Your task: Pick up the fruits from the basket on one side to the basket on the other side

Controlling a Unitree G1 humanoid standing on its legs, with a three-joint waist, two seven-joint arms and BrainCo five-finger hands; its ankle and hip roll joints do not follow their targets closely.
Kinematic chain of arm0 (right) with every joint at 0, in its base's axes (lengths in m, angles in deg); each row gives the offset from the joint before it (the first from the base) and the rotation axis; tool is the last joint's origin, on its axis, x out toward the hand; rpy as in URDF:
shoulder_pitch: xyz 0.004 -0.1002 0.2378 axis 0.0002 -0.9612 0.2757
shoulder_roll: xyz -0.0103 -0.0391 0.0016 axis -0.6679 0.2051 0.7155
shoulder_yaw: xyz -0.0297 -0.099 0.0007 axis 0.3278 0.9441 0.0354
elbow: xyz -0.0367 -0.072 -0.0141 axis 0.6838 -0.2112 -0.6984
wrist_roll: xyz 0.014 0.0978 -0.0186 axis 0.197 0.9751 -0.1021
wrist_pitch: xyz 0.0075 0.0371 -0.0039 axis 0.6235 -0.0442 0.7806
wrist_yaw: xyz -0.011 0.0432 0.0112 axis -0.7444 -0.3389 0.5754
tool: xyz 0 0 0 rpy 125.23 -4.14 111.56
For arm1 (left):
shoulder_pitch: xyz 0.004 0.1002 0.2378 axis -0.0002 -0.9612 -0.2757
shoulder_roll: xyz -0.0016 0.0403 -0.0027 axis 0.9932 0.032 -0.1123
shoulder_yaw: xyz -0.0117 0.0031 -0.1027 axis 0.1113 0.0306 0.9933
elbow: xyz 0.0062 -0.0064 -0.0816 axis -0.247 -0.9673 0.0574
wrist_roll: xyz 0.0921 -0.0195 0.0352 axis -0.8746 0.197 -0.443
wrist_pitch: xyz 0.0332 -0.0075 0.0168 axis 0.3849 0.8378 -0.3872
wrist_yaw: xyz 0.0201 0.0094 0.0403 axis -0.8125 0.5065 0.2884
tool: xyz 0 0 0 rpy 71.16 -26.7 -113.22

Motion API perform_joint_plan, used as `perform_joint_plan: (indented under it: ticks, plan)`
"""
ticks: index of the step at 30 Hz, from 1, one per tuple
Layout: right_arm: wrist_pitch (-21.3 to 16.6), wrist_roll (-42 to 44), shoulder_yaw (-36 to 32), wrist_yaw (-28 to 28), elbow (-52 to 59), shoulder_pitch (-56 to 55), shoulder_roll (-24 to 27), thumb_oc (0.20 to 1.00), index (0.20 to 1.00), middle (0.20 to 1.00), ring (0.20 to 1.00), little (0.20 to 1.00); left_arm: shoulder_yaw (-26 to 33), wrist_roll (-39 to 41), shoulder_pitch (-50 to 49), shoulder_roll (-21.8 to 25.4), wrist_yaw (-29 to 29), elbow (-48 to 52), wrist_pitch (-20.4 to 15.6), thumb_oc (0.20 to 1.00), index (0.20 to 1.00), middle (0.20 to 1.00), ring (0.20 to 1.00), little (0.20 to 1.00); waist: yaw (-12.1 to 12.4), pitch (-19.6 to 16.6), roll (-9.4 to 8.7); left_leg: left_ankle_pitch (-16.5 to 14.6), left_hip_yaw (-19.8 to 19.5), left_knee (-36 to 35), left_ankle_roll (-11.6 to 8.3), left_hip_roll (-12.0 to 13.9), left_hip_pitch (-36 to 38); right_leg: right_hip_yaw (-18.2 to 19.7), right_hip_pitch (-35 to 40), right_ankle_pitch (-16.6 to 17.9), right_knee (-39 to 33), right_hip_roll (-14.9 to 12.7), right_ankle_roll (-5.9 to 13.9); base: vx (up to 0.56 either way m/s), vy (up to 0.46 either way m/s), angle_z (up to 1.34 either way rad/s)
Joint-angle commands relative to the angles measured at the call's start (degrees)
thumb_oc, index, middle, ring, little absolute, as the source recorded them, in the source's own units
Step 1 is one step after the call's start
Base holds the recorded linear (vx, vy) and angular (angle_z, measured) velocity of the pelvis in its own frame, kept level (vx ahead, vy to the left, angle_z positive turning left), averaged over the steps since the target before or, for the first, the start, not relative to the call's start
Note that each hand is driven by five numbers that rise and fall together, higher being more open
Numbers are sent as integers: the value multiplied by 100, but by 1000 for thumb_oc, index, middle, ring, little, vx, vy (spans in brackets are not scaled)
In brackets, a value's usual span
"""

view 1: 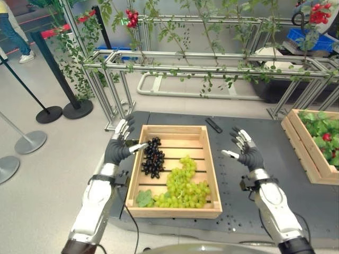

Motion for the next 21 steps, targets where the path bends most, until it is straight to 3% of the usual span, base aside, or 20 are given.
perform_joint_plan:
  ticks: [1, 21]
  plan:
    - [-299, 230, -162, -17, 258, 202, -68, 1000, 1000, 1000, 1000, 1000, -2, 187, 219, 103, -21, 226, -318, 1000, 1000, 1000, 1000, 1000, 139, -65, -229, -198, -314, 247, -103, 250, -140, -169, -171, -22, 125, -377, 470, 2, 4, 4]
    - [-269, 198, -191, 21, 174, 243, -39, 1000, 1000, 1000, 1000, 1000, 16, 232, 146, 176, -64, 393, -300, 1000, 1000, 1000, 1000, 1000, 142, -76, -288, -279, -241, 273, -58, 233, -43, -150, -114, -33, 165, -413, 481, 0, 1, 0]
